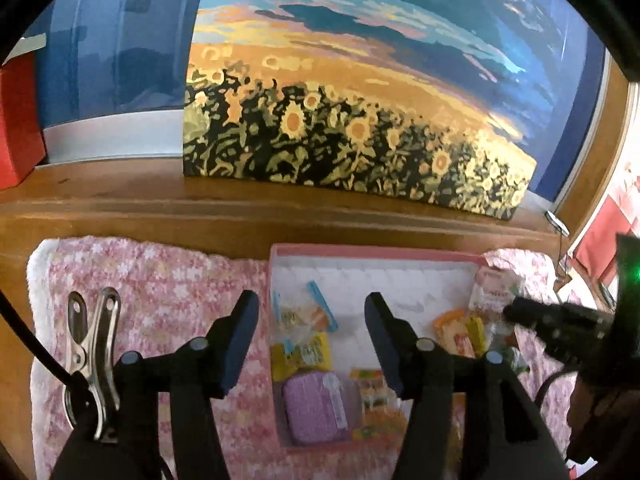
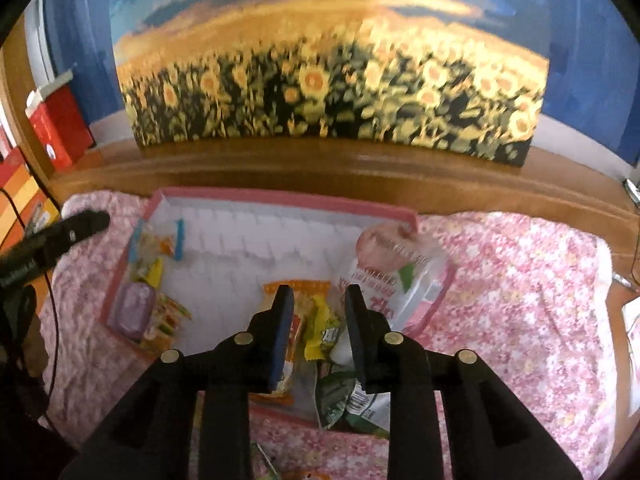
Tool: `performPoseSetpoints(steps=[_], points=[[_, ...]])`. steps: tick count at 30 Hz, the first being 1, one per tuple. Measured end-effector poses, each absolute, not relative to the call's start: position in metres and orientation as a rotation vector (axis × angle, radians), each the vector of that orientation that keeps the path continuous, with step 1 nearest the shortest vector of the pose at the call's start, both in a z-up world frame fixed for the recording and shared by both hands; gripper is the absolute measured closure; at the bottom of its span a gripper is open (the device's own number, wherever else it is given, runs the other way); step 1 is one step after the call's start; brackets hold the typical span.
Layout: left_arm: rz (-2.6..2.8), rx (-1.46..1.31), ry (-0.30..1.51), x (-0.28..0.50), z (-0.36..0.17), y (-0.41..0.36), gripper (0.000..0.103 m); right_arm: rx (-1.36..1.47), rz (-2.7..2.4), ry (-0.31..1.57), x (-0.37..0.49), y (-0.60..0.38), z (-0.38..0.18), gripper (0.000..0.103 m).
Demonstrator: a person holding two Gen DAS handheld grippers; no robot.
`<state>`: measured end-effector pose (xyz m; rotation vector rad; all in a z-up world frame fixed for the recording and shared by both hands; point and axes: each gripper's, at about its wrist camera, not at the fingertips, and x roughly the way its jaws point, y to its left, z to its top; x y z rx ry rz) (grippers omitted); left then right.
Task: Organize snacks
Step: 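Carry the yellow and blue sticks into the pink tray and release both, then withdraw both open tools from the tray toward the remaining snacks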
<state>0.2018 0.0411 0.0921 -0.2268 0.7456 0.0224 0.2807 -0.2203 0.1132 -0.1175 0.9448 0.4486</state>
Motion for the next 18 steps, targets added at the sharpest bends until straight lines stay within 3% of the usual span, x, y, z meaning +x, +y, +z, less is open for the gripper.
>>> performPoseSetpoints(steps=[5,18], points=[[0.041,-0.204,0.768,0.176,0.096,0.037,0.045,-0.03,0.456,0.827,0.262,-0.24,0.144,0.075],[0.022,-0.244,0.77,0.127,0.106,0.024,0.045,-0.051,0.528,0.768,0.204,-0.247,0.172,0.075]])
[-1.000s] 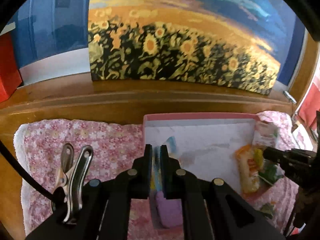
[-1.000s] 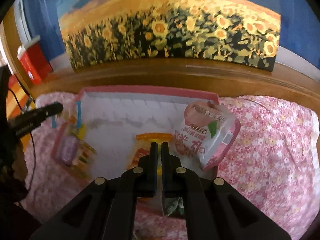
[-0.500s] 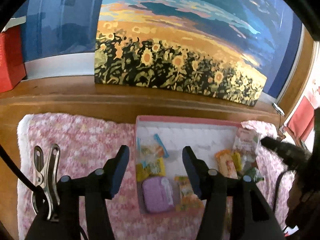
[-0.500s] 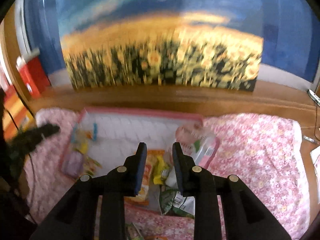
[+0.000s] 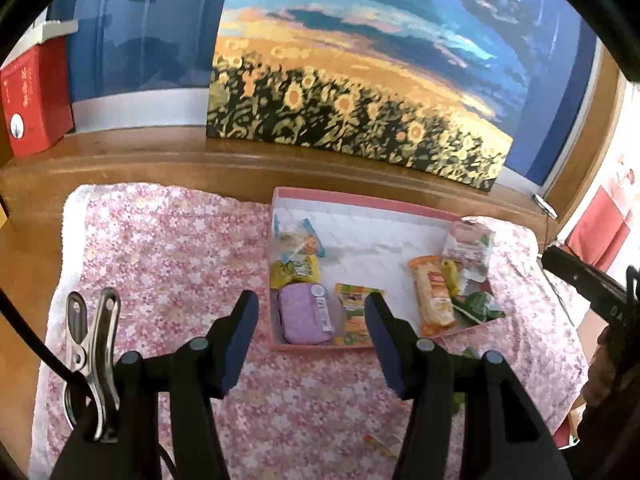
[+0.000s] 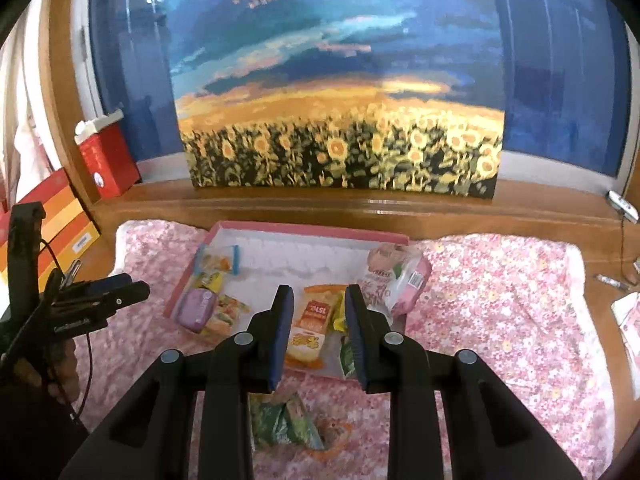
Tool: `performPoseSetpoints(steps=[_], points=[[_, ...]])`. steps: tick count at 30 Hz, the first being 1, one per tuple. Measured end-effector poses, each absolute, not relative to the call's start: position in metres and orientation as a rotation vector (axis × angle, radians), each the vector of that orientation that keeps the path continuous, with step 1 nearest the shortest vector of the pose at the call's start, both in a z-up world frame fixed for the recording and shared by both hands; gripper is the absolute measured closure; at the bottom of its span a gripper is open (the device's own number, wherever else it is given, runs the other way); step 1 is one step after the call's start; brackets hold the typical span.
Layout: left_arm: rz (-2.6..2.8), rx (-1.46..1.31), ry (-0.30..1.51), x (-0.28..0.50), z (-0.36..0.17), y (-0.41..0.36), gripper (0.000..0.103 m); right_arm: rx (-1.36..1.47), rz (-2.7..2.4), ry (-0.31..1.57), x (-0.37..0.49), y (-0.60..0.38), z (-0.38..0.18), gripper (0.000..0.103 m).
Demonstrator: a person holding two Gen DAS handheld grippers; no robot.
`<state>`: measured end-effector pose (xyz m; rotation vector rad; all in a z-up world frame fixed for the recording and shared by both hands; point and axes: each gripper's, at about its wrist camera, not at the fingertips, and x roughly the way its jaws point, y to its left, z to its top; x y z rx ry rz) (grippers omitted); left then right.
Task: Organize snacks
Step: 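Withdraw both open tools from the tray toward the remaining snacks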
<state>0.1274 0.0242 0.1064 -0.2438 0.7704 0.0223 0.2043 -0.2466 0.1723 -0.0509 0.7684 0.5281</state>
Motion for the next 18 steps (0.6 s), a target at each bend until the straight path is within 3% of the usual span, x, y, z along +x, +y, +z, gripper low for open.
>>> performPoseSetpoints(steps=[9,18], points=[[-0.023,-0.212,0.754,0.085,0.11,0.006,0.045,0.009,0.551,0.725,0.16,-0.265,0.181,0.075],[-0.046,-0.186,0.803,0.044,0.102,-0.011,0.045,0.064,0.56,0.845,0.133,-0.274,0.158,0.075]])
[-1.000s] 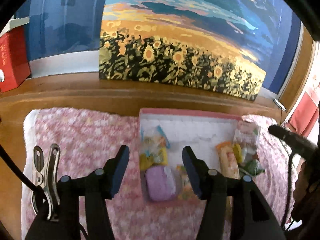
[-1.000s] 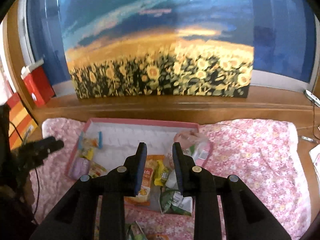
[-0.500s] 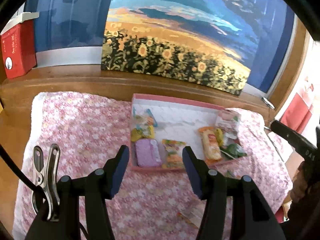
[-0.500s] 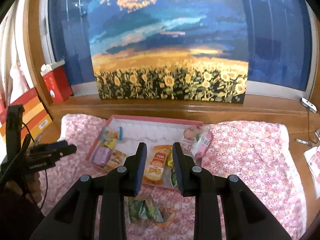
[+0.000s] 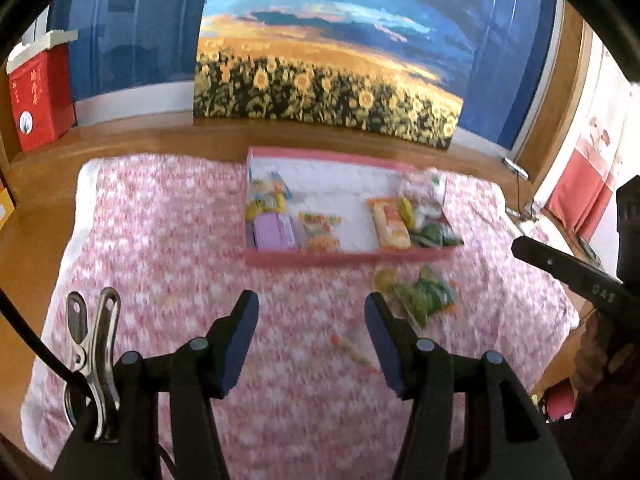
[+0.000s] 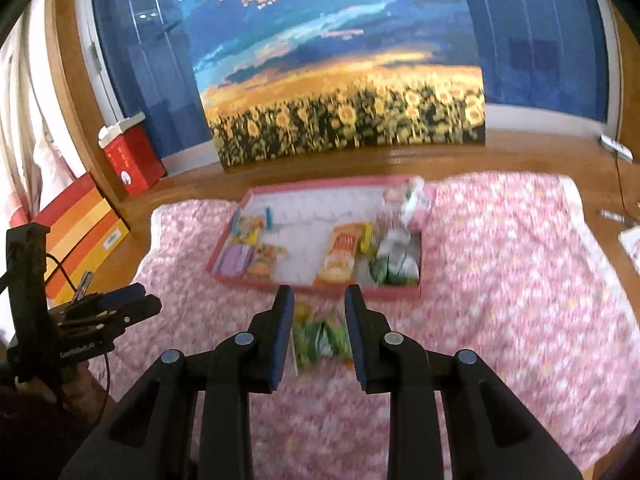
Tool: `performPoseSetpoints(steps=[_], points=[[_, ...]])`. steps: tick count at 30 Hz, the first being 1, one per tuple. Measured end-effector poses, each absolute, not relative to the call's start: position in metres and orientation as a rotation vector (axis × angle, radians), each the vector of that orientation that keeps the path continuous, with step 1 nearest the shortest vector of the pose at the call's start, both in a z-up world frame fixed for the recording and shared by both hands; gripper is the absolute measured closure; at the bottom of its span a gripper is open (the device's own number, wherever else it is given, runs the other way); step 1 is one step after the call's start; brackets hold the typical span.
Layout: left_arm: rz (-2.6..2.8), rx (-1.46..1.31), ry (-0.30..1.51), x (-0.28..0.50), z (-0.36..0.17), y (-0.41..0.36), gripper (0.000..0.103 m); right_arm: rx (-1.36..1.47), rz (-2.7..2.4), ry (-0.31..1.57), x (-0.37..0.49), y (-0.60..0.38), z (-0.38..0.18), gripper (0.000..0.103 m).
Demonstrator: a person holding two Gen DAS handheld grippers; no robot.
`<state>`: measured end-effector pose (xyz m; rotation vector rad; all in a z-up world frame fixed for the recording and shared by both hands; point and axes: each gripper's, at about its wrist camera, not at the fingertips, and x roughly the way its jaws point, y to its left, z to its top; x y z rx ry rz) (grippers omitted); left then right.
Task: Organize snacks
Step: 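Withdraw both open tools from the tray toward the remaining snacks, then grasp the green packets with the left gripper while the right gripper grasps a small orange snack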
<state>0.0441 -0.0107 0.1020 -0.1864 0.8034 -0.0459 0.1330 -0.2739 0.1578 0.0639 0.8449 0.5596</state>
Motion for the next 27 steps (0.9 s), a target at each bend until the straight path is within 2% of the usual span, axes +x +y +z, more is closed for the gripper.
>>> performPoseSetpoints(steps=[17,27], points=[[-0.175,-0.186,0.945,0.015,0.072,-0.037,0.045,0.106,0.457,1.02,0.076,-0.299,0.123,0.075],[-0.295,-0.123,0.877,0.021,0.078,-0.066,0.045,0.157,0.413,1.036,0.064,-0.315,0.118,0.075]])
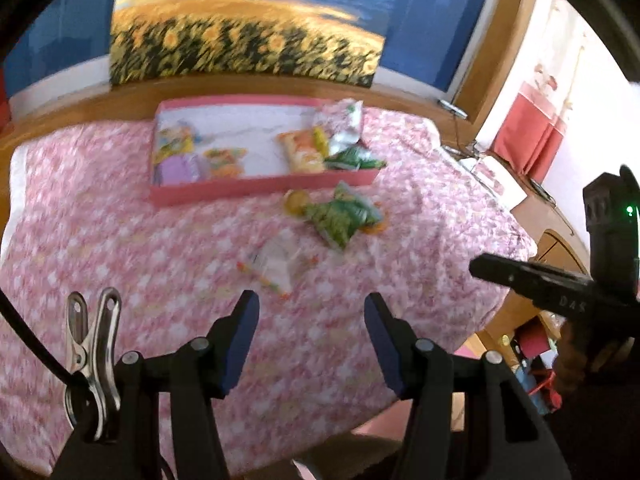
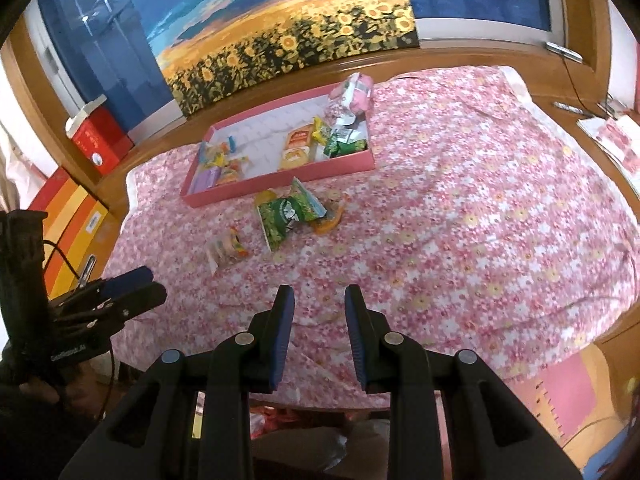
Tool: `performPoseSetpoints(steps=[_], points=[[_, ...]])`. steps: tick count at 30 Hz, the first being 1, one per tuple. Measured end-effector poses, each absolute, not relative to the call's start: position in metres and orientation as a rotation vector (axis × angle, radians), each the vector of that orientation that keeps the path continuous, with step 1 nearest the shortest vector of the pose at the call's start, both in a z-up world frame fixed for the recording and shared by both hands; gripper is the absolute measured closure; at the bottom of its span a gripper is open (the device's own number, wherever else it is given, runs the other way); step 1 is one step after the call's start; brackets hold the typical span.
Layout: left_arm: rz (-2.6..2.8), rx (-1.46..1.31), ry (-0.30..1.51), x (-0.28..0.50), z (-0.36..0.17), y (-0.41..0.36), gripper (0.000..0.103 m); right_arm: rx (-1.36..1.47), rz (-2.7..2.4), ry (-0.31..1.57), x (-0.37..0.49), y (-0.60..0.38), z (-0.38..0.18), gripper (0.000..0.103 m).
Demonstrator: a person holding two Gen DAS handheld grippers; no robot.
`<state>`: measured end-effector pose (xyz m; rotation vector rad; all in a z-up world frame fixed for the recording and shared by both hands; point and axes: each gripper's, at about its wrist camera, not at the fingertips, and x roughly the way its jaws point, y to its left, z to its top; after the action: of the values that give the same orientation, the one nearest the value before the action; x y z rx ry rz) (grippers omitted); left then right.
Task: Organize snacks
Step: 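Grasp the green packets with the left gripper while the right gripper grasps a small orange snack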
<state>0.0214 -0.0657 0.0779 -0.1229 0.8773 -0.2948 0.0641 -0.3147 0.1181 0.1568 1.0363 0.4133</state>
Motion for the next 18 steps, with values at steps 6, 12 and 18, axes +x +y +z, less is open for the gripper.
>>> performPoseSetpoints(steps=[6,12,18], points=[[-0.298,-0.024,0.727,0.048,0.083,-0.094,0.045,0.204,0.366,1.031,0.059,-0.334,0.116,0.075],[-0.372,0.151,0.744,0.088,0.068,-0.129,0.051,0.222,0.312,1.006,0.058,-0.352,0.118,0.075],[-0.412,0.279,0.861,0.122,0.038,-0.157,0.056,0.239,0.253,0.984,0.061,-0.373,0.119,0.075]])
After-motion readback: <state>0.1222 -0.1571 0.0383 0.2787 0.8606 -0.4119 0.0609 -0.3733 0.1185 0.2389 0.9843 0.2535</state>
